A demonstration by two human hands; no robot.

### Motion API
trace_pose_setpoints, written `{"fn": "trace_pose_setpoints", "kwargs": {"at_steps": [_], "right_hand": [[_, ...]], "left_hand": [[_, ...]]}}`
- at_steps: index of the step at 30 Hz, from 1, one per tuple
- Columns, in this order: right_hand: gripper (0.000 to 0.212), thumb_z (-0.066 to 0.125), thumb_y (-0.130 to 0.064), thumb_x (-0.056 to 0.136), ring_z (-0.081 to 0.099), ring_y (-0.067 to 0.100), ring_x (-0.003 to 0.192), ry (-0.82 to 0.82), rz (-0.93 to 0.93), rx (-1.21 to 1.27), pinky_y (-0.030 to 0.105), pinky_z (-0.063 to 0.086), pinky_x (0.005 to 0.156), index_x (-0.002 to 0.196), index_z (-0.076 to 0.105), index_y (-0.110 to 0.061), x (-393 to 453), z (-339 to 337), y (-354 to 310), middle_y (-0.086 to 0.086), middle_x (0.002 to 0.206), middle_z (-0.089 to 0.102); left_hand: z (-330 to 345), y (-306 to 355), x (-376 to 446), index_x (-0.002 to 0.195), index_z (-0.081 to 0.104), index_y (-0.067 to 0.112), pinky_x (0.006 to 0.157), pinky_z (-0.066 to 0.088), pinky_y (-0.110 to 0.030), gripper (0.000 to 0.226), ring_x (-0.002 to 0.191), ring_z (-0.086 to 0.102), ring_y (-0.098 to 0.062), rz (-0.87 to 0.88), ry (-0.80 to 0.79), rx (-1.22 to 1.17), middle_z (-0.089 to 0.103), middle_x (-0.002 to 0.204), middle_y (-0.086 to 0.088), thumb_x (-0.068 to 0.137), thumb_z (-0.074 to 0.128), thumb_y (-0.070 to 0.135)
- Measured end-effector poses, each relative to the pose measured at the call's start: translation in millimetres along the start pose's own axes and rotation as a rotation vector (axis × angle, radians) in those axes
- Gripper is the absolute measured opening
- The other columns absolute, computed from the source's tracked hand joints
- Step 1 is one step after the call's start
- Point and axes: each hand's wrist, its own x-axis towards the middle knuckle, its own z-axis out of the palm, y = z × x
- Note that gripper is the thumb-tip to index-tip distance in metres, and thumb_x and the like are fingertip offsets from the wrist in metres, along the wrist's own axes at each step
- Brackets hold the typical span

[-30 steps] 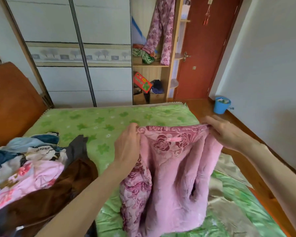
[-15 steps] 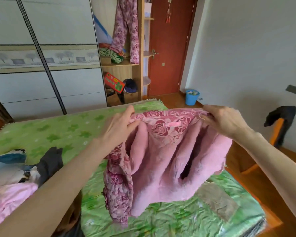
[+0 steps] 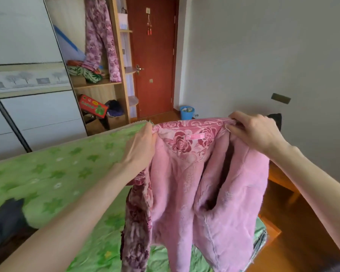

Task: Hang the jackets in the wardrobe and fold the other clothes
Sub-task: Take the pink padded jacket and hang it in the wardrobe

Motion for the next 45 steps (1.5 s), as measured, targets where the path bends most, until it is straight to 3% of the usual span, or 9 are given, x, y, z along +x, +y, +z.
{"fn": "trace_pose_setpoints", "kwargs": {"at_steps": [3,7,10,17,25,31,38,41,45], "right_hand": [[0.028,0.064,-0.046,0.097,0.068,0.042,0.079,-0.006,0.048,0.024,0.044,0.054,0.065,0.106,0.065,-0.02,-15.0,-10.3,48.5,0.004,0.085,0.073],[0.033,0.063,-0.062,0.089,0.058,0.034,0.069,-0.067,0.061,0.133,0.037,0.047,0.062,0.089,0.061,-0.029,-37.8,-29.8,119.1,-0.014,0.069,0.055],[0.035,0.056,-0.074,0.083,0.046,0.022,0.056,-0.11,0.012,0.186,0.037,0.045,0.054,0.077,0.041,-0.044,-52.9,-39.9,166.4,-0.013,0.061,0.048],[0.068,0.038,-0.077,0.084,0.06,0.033,0.071,-0.179,0.078,0.055,0.042,0.054,0.064,0.102,0.069,-0.019,-76.4,-48.4,268.9,0.003,0.074,0.066],[0.037,0.049,-0.059,0.102,0.063,0.04,0.087,-0.133,0.31,0.043,0.043,0.049,0.071,0.103,0.055,-0.022,-81.5,-44.9,348.9,0.001,0.09,0.068],[0.033,0.046,-0.054,0.104,0.059,0.039,0.083,-0.099,0.491,0.28,0.048,0.052,0.08,0.094,0.045,-0.022,-73.6,-29.7,401.5,0.004,0.08,0.064],[0.042,0.059,-0.064,0.095,0.06,0.018,0.068,-0.103,0.409,0.387,0.042,0.052,0.074,0.081,0.051,-0.025,-32.1,-12.0,481.4,-0.006,0.062,0.065],[0.058,0.057,-0.079,0.081,0.065,0.026,0.076,-0.117,0.359,0.384,0.047,0.056,0.079,0.083,0.061,-0.021,-3.5,-4.3,516.2,0.001,0.069,0.07],[0.048,0.059,-0.07,0.086,0.064,0.024,0.078,-0.133,0.314,0.38,0.047,0.056,0.082,0.083,0.066,-0.023,28.9,7.2,563.3,-0.003,0.073,0.069]], "left_hand": [[20.0,37.2,13.1,0.104,0.044,0.019,0.041,0.028,-0.038,0.012,0.043,0.039,-0.016,0.104,-0.059,-0.09,0.046,0.06,0.001,0.108,0.048,0.03],[43.3,77.9,34.4,0.089,0.049,0.019,0.05,0.039,-0.045,0.044,0.049,0.045,-0.028,0.311,-0.196,-0.104,0.052,0.061,-0.012,0.094,0.066,0.058],[74.2,105.8,51.3,0.077,0.039,0.027,0.05,0.044,-0.053,0.058,0.054,0.053,-0.035,0.351,-0.174,-0.001,0.052,0.062,-0.012,0.094,0.045,0.081],[149.1,201.3,75.7,0.078,0.039,0.025,0.045,0.043,-0.038,0.05,0.05,0.054,-0.035,0.311,0.027,0.175,0.032,0.052,0.005,0.097,0.042,0.071],[209.9,291.6,107.8,0.074,0.038,0.022,0.053,0.031,-0.034,0.046,0.057,0.057,-0.038,0.183,0.058,0.11,0.032,0.052,0.008,0.099,0.059,0.054],[262.5,336.1,145.1,0.074,0.042,0.016,0.058,0.032,-0.037,0.05,0.068,0.06,-0.044,0.095,0.048,0.012,0.05,0.062,-0.003,0.099,0.057,0.056],[331.1,367.1,218.4,0.063,0.033,0.017,0.055,0.029,-0.035,0.061,0.061,0.053,-0.03,-0.01,0.09,-0.171,0.049,0.057,0.0,0.097,0.061,0.06],[357.3,374.3,249.6,0.062,0.034,0.02,0.057,0.03,-0.034,0.057,0.065,0.055,-0.032,-0.03,0.121,-0.19,0.048,0.059,0.003,0.099,0.062,0.053],[384.2,391.8,285.9,0.063,0.035,0.022,0.055,0.028,-0.034,0.054,0.064,0.053,-0.03,-0.061,0.142,-0.179,0.048,0.058,0.006,0.1,0.062,0.052]]}}
